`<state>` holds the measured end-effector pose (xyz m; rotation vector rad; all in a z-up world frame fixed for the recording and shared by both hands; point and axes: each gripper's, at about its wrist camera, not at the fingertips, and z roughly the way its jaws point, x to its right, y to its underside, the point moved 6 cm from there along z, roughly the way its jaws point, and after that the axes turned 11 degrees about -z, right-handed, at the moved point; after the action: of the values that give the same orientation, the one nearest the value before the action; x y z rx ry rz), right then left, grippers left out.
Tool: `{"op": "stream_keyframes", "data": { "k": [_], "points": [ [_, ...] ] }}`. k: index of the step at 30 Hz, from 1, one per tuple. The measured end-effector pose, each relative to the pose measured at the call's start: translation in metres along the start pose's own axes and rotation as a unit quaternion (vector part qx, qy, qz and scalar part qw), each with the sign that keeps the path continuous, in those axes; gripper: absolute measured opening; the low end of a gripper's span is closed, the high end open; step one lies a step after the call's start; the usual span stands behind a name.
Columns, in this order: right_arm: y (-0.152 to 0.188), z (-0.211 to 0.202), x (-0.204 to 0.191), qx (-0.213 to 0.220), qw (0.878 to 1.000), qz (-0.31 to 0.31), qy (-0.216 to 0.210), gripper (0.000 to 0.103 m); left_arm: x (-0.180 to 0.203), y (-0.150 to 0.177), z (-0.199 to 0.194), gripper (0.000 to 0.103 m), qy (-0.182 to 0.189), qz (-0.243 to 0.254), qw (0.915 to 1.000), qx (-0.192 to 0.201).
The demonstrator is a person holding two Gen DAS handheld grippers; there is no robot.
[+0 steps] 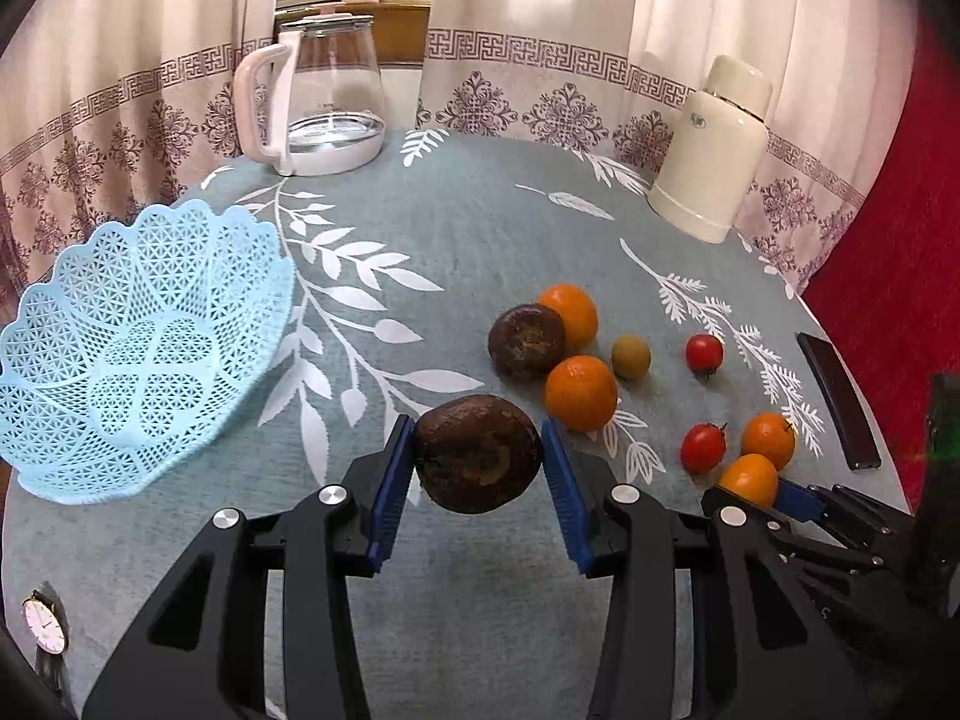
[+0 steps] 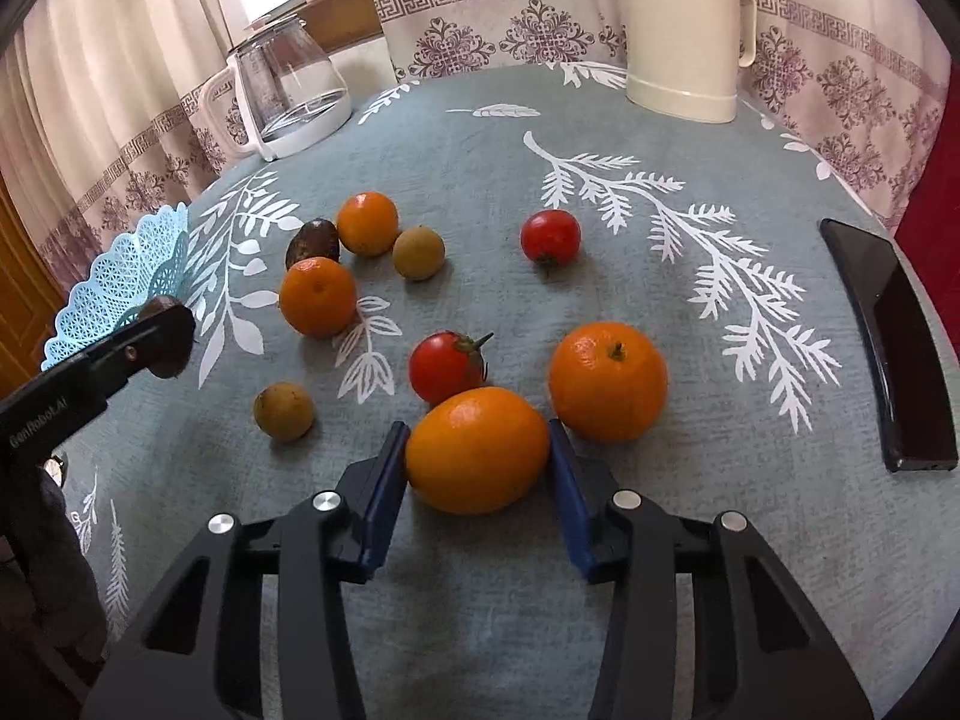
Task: Organize fruits
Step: 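Carry the dark brown fruit into the blue basket and open the left tool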
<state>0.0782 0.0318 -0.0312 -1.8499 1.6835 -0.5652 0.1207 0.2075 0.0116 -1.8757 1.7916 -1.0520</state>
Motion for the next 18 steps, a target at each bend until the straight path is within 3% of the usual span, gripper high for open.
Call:
{"op": "stream_keyframes", "data": {
  "k": [18],
  "points": [
    [-0.005,-0.021,-0.017,0.023,1.000,-0.005,-0.007,0.045,-0.056,-0.031,-0.031,0.044,-0.046,-0.052,0.9957,0.061]
  ]
}}
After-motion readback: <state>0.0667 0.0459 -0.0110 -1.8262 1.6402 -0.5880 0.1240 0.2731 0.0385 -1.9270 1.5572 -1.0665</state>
